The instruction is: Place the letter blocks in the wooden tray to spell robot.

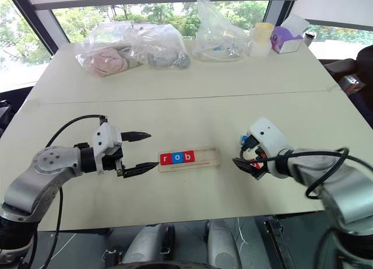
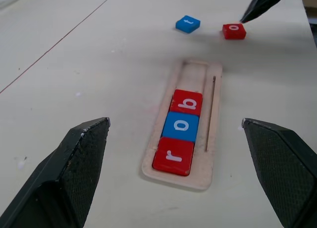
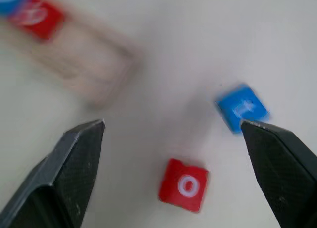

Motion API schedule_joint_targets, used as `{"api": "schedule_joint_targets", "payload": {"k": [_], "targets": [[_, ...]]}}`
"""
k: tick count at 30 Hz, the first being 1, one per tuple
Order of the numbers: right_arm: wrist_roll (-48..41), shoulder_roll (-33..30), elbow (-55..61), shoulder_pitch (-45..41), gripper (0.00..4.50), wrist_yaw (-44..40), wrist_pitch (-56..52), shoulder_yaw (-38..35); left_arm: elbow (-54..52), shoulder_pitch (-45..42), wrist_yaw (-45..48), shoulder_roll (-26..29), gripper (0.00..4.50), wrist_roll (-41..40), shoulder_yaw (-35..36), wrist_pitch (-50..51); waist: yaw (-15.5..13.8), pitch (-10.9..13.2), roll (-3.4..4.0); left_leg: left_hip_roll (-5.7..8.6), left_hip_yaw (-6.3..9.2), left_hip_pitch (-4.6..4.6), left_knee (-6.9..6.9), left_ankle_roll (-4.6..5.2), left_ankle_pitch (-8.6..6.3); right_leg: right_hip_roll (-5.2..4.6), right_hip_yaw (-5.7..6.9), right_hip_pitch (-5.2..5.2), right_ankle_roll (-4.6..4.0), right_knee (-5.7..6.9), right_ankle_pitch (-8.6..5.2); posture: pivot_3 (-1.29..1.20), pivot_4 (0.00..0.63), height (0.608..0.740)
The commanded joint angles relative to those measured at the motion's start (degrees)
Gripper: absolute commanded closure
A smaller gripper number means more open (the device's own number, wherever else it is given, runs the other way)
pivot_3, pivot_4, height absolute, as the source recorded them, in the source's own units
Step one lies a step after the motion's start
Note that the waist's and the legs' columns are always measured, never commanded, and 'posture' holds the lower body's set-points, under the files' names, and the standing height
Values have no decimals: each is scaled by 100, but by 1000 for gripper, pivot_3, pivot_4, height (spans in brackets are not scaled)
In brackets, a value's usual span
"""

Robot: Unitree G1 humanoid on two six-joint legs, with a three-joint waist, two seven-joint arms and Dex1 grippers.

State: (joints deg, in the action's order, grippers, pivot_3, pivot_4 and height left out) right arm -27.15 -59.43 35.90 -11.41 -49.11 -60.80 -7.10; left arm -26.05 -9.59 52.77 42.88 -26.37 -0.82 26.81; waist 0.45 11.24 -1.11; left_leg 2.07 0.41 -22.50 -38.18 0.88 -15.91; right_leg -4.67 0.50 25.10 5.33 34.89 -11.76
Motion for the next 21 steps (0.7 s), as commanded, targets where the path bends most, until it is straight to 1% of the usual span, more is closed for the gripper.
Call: {"api": "schedule_joint_targets", "payload": {"k": [1,4,6,8,10,13,17,21], "targets": [[692,-623,-1447,75,39,-1670,2761,345,-214,-98,80,104,0,-117,131,31,17,1,-1,1,-7,0,0,2,-1,-3,-2,-2,1,-4,1,0,150,725],[1356,-770,-2760,-155,39,-2339,4444,921,-224,-127,116,166,0,-165,175,76,31,1,-1,3,-15,10,-4,4,-2,-6,-3,-22,-2,-29,5,0,150,725],[1566,-711,-3255,-313,39,-2629,5148,1117,-244,-99,147,210,0,-200,231,87,29,1,0,2,-15,11,-4,4,-2,-7,-4,-27,-23,-35,19,0,150,725],[1686,-477,-3886,-694,39,-2849,5599,1309,-298,-89,145,263,0,-248,303,162,42,2,0,1,-13,11,-2,4,-2,-6,-5,-24,-23,-33,21,0,150,725],[1812,-368,-4333,-955,39,-3086,5835,1497,-375,-44,115,308,0,-312,392,258,36,4,4,-2,-13,11,-3,3,-2,-4,-6,-21,-27,-31,24,0,150,725],[1812,-219,-4515,-1096,39,-3266,5994,1569,-515,87,67,363,0,-435,555,376,7,4,5,-2,-7,12,-2,3,-2,-6,-6,-21,-29,-28,24,0,150,725],[1857,-154,-4607,-1075,39,-3489,6120,1632,-672,196,6,421,0,-505,667,498,-2,3,5,0,-5,11,-3,3,-2,-22,-7,-22,-29,-29,25,0,150,725],[1866,-108,-4602,-999,39,-3516,6080,1644,-774,249,-64,463,0,-579,738,588,-1,3,5,6,-6,11,-5,2,-2,-32,-8,-24,-29,-29,25,0,150,725]]}}
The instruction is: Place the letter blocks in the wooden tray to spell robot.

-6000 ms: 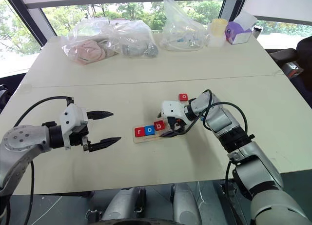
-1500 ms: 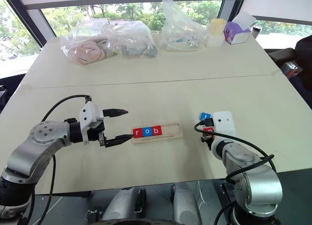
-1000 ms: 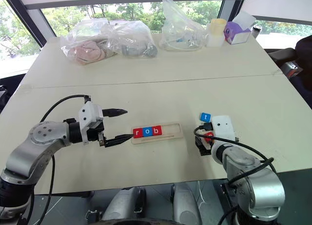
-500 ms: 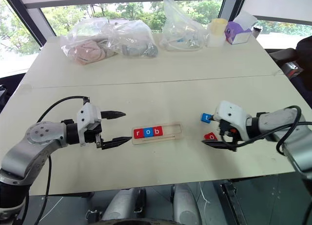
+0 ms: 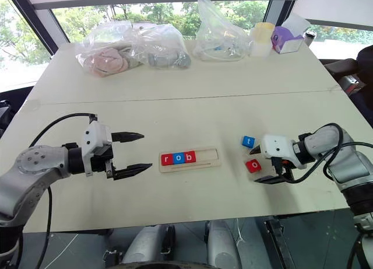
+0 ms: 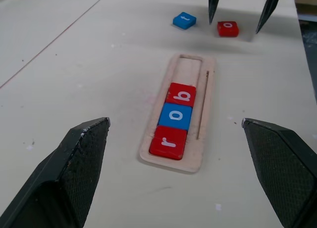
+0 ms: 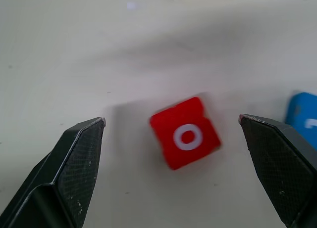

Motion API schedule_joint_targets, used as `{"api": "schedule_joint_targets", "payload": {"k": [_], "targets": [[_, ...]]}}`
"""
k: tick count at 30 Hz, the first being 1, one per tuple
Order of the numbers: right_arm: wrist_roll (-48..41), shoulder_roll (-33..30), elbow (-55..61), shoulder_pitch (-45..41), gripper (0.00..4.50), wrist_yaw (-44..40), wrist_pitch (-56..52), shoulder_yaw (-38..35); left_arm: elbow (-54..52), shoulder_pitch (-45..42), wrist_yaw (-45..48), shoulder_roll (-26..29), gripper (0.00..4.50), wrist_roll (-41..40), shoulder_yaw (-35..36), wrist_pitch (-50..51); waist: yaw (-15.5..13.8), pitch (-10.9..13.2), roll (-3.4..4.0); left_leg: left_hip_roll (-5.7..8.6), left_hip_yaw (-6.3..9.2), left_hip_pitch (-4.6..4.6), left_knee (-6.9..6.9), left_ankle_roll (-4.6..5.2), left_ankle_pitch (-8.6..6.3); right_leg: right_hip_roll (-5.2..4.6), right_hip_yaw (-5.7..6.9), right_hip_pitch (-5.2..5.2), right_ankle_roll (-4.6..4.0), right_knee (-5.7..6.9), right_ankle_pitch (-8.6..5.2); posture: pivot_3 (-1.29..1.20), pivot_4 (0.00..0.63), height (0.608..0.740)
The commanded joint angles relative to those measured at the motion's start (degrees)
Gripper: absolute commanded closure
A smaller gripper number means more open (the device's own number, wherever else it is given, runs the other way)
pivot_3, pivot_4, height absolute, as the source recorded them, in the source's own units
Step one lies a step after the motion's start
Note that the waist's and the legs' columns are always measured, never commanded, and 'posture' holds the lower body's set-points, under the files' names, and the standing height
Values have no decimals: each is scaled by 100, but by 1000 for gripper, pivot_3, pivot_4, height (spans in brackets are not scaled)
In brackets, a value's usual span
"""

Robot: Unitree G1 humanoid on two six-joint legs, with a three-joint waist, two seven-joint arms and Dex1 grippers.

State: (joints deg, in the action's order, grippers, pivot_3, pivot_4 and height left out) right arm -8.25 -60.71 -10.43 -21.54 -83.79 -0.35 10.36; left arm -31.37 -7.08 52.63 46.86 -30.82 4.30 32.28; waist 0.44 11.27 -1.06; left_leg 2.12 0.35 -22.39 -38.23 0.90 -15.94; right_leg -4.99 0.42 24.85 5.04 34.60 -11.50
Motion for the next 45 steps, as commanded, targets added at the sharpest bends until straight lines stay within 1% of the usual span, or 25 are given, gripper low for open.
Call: {"api": "schedule_joint_targets", "payload": {"k": [1,10,13,17,18,23,26,31,37,41,45], "targets": [[-10,36,47,17,39,-35,24,-98,-253,2,-59,75,0,-145,235,52,2,0,0,0,0,0,0,0,0,0,-1,0,0,0,0,0,150,725],[147,243,-20,-143,39,45,16,-28,-213,-106,-72,90,0,-132,202,107,5,-1,1,0,0,1,0,-1,0,0,-2,2,-1,4,1,0,150,725],[333,356,-265,-265,800,114,241,37,-231,-91,-93,87,0,-117,198,110,9,-1,1,0,0,1,0,-1,0,1,-2,2,-1,4,1,0,150,725],[453,512,-533,-459,2912,127,359,92,-268,-31,-134,100,0,-123,260,122,10,-2,1,1,0,2,0,-2,1,1,-2,1,-1,5,1,0,150,725],[470,527,-583,-489,3362,119,380,98,-280,-21,-146,103,0,-121,261,126,12,-2,0,1,-1,3,-1,-2,1,0,-2,1,-1,5,1,0,150,725],[244,713,-285,-761,3366,69,-94,7,-327,61,-211,123,0,-130,338,124,21,-2,1,1,-1,4,-2,-3,2,0,-3,1,-2,11,2,0,150,725],[72,1002,63,-1118,3366,111,-603,18,-318,22,-278,76,0,-98,289,108,26,-2,1,1,-1,7,-2,-4,2,0,-6,6,-3,25,1,0,150,725],[14,1463,279,-1464,3366,186,-1062,176,-262,-78,-357,16,0,-62,197,67,-2,-2,0,1,2,9,-3,-15,8,2,-5,14,-3,46,1,0,150,725],[669,1476,-261,-1268,3366,352,-170,576,-279,-57,-373,19,0,-62,219,49,-35,-4,-3,12,0,5,-4,-14,8,-6,-2,13,-2,41,2,0,150,725],[710,1494,-485,-1263,3366,375,-15,560,-289,-44,-383,30,0,-61,220,44,-19,-5,-3,11,-1,7,-4,-15,8,-5,-1,13,-1,45,2,0,150,725],[752,1379,-502,-1254,3366,309,38,528,-323,-39,-406,22,0,-75,212,54,12,-4,-2,9,0,11,-4,-16,10,-2,-1,12,-3,49,2,0,150,725]]}}
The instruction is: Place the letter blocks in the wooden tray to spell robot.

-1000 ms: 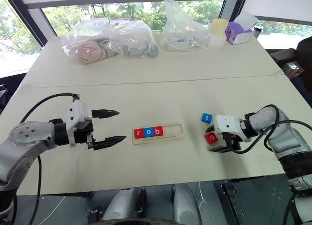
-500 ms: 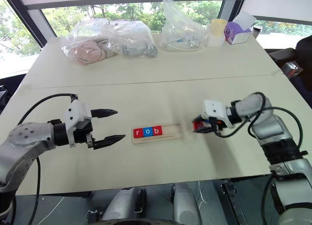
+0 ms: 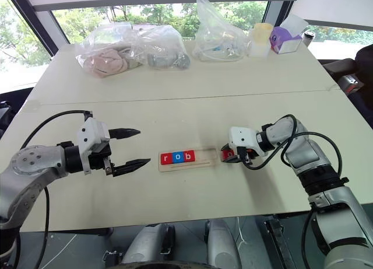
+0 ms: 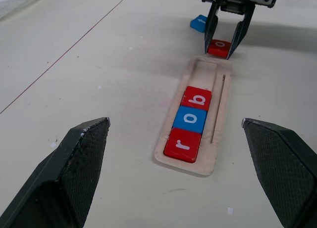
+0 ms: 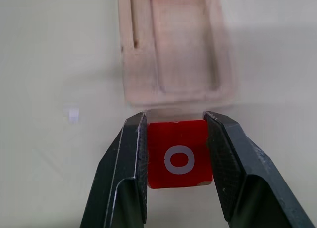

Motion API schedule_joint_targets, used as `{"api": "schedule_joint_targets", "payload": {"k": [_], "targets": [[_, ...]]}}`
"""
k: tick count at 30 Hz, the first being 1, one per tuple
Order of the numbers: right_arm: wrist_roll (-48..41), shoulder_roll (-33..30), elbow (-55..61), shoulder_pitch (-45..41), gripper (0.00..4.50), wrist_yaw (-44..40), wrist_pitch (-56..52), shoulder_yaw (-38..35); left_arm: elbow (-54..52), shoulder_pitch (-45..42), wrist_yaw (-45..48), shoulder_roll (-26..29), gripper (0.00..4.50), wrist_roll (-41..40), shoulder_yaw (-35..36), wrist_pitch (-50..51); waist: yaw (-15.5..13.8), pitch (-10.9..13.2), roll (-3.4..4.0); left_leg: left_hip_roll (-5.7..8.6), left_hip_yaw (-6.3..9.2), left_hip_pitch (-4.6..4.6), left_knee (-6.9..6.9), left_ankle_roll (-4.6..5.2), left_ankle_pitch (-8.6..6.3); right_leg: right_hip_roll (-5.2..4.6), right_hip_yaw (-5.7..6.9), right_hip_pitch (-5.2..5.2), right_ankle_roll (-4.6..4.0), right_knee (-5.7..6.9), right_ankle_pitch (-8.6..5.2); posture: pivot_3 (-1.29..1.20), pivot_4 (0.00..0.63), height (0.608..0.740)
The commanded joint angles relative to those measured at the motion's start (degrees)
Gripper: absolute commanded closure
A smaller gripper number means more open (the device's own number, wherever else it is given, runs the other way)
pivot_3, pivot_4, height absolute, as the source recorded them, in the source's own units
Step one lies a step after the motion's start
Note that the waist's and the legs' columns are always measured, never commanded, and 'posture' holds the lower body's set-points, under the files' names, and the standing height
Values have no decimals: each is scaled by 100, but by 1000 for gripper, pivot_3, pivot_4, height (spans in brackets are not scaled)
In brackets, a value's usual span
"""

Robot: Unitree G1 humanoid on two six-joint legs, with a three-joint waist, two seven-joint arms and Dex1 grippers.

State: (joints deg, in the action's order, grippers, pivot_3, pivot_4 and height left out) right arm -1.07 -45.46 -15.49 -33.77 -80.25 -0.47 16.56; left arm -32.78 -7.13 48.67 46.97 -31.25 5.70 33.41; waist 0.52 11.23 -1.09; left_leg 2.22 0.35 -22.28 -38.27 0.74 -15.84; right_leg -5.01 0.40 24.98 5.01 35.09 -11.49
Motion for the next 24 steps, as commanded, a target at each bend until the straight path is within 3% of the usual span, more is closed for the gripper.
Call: {"api": "schedule_joint_targets", "payload": {"k": [1,12,18,24], "targets": [[35,-172,-14,-29,3366,-53,63,-106,-176,-40,-11,10,0,-30,64,-63,4,0,0,0,0,0,0,0,0,0,0,0,0,0,0,0,150,725],[42,-321,-170,117,3366,-46,-44,-147,-78,-147,-8,-43,0,18,-44,-132,-7,0,-1,1,0,0,-2,0,0,0,0,-2,1,-1,1,0,150,725],[-113,-248,-172,60,405,-79,-213,-230,-64,-172,13,-49,0,43,-67,-134,-5,-1,-1,1,0,1,-3,0,0,0,1,-5,1,-1,0,0,150,725],[-43,-382,-510,141,405,-111,84,-285,-50,-201,24,-55,0,60,-86,-139,-5,0,-1,1,0,1,-3,0,0,0,0,-5,2,-1,1,0,150,725]]}}
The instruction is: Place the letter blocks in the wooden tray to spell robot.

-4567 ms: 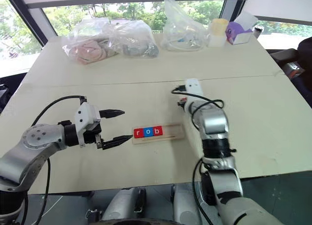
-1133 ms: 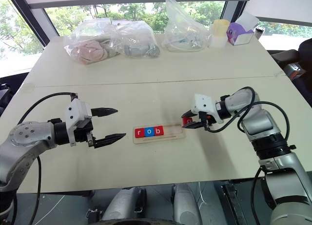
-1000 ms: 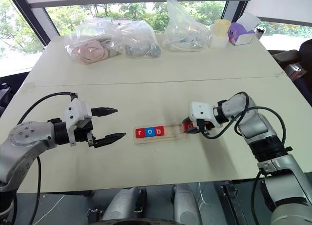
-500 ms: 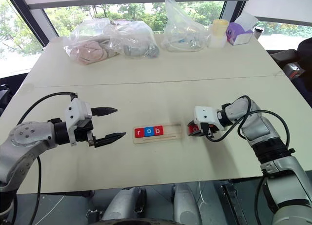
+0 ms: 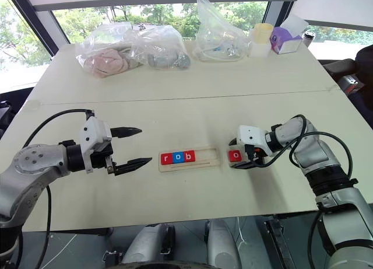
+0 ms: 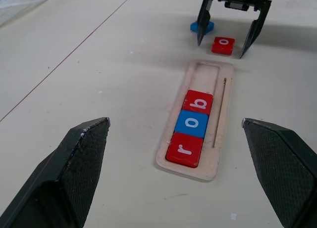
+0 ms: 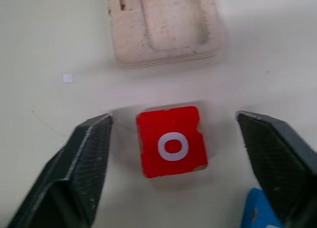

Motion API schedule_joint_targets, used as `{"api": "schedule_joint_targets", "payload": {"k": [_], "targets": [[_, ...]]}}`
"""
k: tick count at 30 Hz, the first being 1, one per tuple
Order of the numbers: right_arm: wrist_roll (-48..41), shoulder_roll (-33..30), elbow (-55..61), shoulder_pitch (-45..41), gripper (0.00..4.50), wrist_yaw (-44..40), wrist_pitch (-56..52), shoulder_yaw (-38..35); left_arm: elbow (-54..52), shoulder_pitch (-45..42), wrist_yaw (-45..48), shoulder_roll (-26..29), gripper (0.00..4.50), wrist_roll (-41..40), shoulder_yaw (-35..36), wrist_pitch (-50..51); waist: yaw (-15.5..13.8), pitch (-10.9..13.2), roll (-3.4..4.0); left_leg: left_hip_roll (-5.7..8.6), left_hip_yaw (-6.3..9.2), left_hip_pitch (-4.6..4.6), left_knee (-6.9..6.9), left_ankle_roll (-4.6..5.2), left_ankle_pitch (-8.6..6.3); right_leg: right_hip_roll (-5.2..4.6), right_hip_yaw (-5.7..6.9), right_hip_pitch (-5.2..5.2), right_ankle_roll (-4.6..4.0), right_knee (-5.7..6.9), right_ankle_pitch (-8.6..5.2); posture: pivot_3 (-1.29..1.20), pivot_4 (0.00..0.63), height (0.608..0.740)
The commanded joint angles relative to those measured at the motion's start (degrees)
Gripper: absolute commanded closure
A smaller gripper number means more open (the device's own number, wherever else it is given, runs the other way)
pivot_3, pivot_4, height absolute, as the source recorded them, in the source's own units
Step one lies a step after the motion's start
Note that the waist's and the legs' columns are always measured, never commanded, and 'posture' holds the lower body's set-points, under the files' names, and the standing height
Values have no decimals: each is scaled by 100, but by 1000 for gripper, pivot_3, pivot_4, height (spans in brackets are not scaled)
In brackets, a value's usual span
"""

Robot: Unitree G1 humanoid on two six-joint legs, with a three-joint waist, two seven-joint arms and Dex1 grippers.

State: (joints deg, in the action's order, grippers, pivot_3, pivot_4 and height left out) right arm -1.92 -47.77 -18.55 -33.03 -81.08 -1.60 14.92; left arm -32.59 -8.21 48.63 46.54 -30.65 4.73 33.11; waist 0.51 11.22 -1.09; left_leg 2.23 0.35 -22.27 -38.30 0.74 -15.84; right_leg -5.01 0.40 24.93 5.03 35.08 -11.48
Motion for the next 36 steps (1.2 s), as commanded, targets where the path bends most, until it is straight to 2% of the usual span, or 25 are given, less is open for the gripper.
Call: {"api": "schedule_joint_targets", "payload": {"k": [1,14,17,21,22,32,36], "targets": [[70,-164,-268,77,405,-29,248,-109,-63,-93,35,-9,0,1,14,-116,-5,0,0,0,0,0,0,0,0,0,0,-1,0,0,0,0,150,725],[35,-108,-861,-26,405,-64,459,-154,-56,-96,91,10,0,48,15,-139,-11,-3,-4,1,-1,59,-1,1,-1,-1,0,-61,-2,-6,-3,0,150,725],[22,-68,-855,-37,1263,-65,428,-146,-54,-103,89,3,0,52,7,-143,-3,-3,-4,0,-1,63,-1,1,0,-1,0,-64,-1,-5,-3,0,150,725],[-52,31,-722,-75,3232,-67,282,-172,-31,-120,87,11,0,59,3,-153,9,-3,-5,0,-2,67,-1,1,0,0,-2,-64,-1,-2,-2,0,150,725],[-69,53,-669,-85,3389,-59,243,-175,-28,-124,86,13,0,57,4,-152,9,-3,-5,-1,-2,69,-1,1,0,0,-3,-66,-1,-1,-2,0,150,725],[-310,80,298,-458,3389,-250,-375,-231,-8,-146,60,6,0,69,-2,-145,24,1,1,-6,-2,66,4,1,0,3,-4,-56,-2,2,-3,0,150,725],[-281,330,584,-630,3389,-304,-590,-23,-11,-161,22,-27,0,88,-24,-154,16,1,0,-6,-2,65,6,0,-1,3,-3,-55,-2,0,-3,0,150,725]]}}
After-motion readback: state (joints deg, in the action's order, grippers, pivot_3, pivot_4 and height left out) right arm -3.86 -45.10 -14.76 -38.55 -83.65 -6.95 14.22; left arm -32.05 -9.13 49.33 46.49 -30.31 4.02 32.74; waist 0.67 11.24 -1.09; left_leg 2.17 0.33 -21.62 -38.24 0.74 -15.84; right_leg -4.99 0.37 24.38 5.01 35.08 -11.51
